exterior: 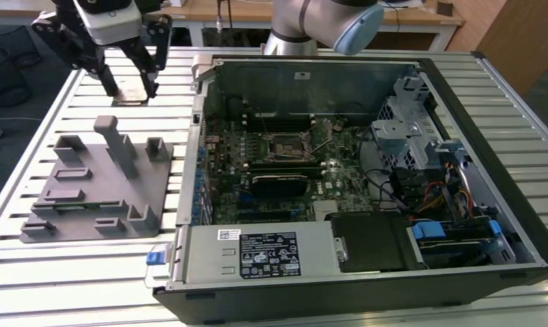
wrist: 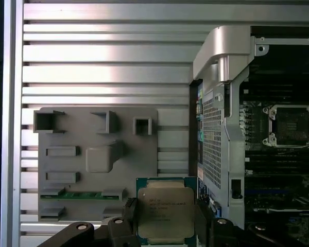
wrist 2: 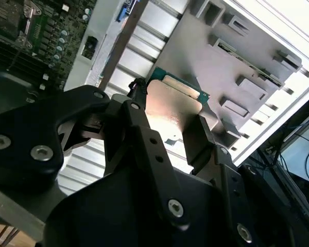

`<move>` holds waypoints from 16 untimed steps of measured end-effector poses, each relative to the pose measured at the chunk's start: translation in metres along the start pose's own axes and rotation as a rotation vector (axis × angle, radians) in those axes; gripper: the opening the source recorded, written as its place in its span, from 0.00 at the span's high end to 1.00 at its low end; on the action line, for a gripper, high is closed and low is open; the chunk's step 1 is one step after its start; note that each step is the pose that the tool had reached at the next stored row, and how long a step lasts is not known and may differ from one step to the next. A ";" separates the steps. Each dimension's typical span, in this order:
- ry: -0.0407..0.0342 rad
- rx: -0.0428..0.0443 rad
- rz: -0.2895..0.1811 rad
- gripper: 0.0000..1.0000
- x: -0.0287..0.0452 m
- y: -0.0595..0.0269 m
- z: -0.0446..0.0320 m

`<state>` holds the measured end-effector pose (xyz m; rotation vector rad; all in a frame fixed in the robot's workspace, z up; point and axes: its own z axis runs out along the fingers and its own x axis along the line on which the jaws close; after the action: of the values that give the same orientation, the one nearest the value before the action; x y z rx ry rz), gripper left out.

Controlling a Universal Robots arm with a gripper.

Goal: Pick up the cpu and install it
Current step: 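Pick up the cpu and move it towards the insertion slot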

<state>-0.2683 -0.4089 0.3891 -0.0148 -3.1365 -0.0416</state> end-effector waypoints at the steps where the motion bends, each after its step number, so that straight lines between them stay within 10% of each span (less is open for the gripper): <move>1: -0.0001 -0.0001 0.000 0.47 -0.0033 0.0000 0.0001; 16: -0.0001 -0.0001 0.000 0.47 -0.0531 0.0005 0.0008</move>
<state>-0.2152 -0.4089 0.3880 -0.0146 -3.1365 -0.0418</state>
